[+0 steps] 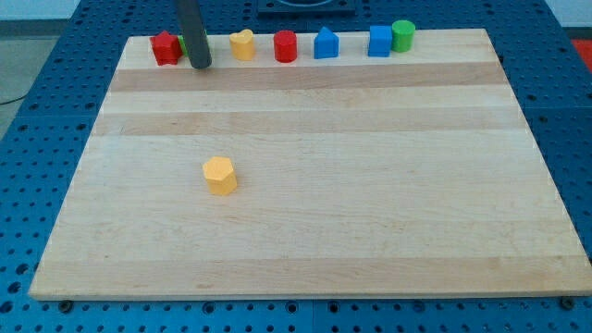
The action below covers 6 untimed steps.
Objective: Point your arm below the hexagon
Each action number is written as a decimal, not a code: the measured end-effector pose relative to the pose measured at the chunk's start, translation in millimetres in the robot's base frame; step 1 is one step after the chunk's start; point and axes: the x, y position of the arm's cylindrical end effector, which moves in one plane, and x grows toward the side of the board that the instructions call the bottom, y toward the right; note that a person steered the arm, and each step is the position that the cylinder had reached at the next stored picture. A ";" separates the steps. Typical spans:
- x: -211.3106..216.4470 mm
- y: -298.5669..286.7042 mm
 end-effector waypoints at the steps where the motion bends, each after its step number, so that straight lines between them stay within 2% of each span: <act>1: 1.0 0.5; 2: 22.7 54.3; 3: 79.2 96.2; 4: 148.2 117.0; 6: 255.0 165.2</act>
